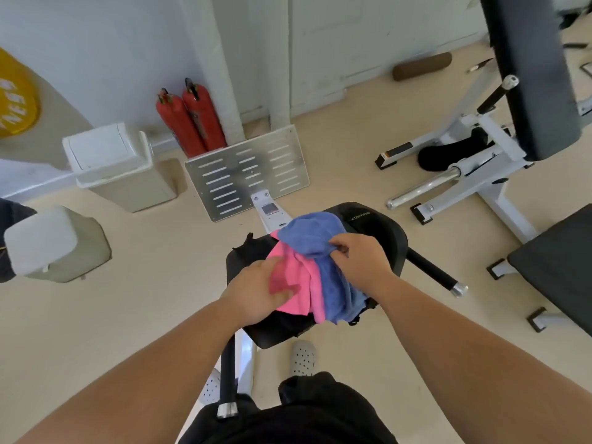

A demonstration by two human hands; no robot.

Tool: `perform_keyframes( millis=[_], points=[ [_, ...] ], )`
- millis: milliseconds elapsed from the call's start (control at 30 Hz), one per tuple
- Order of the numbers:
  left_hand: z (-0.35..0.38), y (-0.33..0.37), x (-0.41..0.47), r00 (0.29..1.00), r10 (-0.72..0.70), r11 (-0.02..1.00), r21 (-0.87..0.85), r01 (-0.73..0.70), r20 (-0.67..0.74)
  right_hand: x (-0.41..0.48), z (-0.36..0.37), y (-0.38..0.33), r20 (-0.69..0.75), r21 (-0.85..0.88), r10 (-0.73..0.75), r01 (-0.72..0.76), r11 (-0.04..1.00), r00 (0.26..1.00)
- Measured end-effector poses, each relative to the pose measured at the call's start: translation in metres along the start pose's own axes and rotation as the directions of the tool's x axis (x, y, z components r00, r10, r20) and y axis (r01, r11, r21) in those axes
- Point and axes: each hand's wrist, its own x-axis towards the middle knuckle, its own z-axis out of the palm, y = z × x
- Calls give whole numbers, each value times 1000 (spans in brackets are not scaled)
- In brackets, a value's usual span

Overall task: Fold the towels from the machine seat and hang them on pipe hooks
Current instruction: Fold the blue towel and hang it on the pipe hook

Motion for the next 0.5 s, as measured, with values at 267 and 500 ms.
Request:
perform_keyframes(
  millis=[267, 500],
  points=[
    [-49, 71, -6, 902, 179, 896, -313, -315, -393, 3, -62, -74, -92, 326, -309, 322, 889, 947],
    [-92, 80, -24, 807, 150, 907, -245, -342, -572, -2, -86, -95, -119, 334, -286, 310, 890, 951]
  ],
)
